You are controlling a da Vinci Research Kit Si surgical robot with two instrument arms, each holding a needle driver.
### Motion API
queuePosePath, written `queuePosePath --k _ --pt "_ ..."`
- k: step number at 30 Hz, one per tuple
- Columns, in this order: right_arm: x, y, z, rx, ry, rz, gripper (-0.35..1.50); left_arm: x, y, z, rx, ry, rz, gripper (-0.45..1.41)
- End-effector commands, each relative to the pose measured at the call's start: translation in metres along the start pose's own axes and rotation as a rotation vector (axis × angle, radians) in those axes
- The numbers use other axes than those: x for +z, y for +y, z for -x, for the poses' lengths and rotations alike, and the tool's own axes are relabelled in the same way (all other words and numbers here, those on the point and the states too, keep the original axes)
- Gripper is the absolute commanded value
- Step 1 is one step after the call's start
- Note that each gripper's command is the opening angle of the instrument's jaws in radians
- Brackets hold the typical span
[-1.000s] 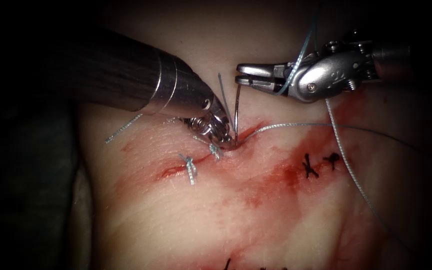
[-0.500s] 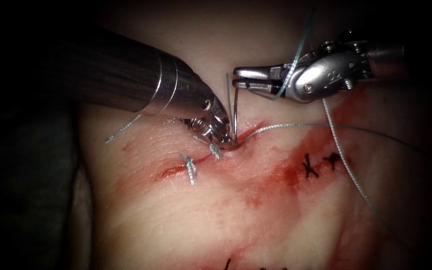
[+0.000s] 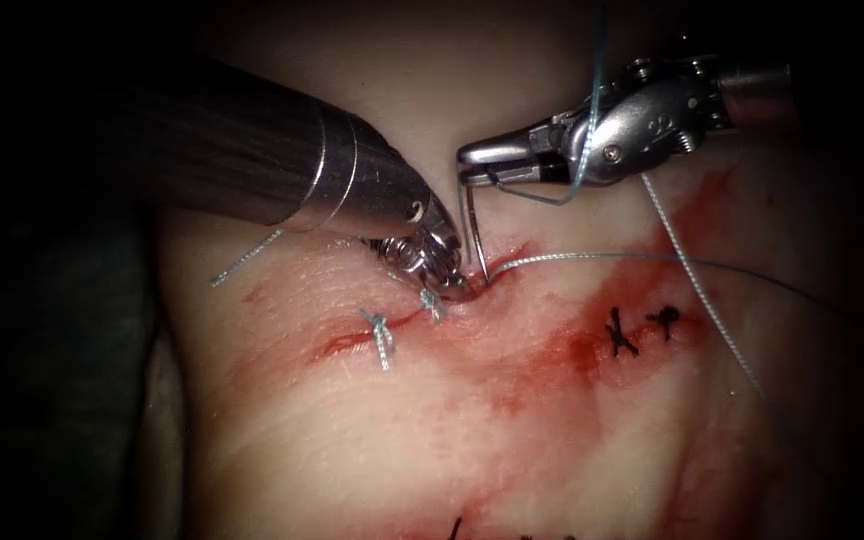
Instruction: Wound Closure
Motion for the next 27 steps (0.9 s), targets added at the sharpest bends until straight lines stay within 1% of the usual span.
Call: queuePosePath --k 1,3,6,14,27 --pt "0.0008 0.0004 0.0003 0.01 0.01 0.025 -0.35 0.0007 0.0 -0.0004 0.0 0.0 -0.001 -0.45" --pt "0.0009 0.0005 0.0002 0.011 0.007 0.052 -0.35 0.0007 0.0 -0.0005 0.001 0.0 -0.002 -0.45" --pt "0.0009 0.0005 0.0 0.012 -0.031 0.114 -0.35 0.0008 0.0 -0.0005 0.001 -0.001 -0.002 -0.45" --pt "0.001 0.0004 -0.0001 0.012 -0.038 0.124 -0.35 0.0007 0.0 -0.0005 0.006 -0.004 -0.002 -0.45" --pt "0.0008 0.0004 -0.0001 0.089 -0.036 0.125 -0.35 0.0008 0.0 -0.0004 0.007 -0.009 -0.002 -0.45"
